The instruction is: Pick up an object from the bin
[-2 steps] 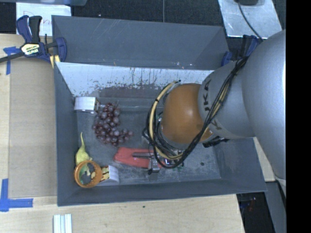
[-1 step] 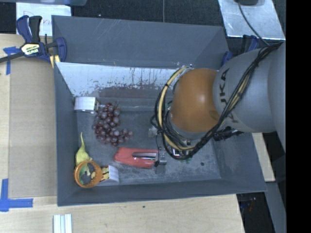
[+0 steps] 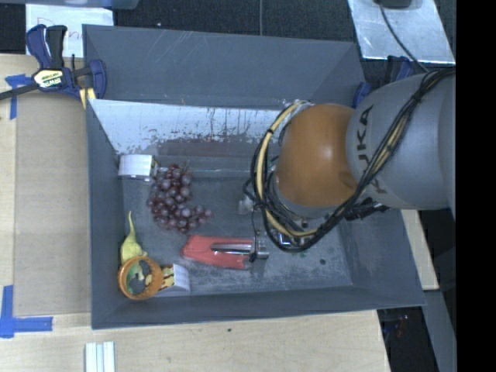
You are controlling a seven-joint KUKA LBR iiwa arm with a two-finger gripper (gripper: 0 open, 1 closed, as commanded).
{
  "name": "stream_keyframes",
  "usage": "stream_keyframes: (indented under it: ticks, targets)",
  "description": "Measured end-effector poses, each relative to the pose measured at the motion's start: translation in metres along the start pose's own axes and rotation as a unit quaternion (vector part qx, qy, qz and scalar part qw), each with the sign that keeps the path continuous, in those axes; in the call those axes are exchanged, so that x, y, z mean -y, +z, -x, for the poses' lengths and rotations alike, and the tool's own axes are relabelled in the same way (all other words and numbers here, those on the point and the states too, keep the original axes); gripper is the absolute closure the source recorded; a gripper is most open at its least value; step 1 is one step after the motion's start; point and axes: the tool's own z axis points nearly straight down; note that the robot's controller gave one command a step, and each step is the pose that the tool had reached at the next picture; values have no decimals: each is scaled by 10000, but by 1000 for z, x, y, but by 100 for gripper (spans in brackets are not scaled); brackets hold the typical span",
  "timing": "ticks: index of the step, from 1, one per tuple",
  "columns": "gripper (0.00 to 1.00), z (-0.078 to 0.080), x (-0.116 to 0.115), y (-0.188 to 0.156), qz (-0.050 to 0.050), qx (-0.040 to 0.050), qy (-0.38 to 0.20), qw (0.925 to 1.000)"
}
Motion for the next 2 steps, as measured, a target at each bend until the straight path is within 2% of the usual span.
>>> stream_keyframes:
  ticks: [1,2]
  targets:
    - [0,-1,-10,15,-11,-10,178,9998]
    - [0,6,-8,14,-1,1,-376,9993]
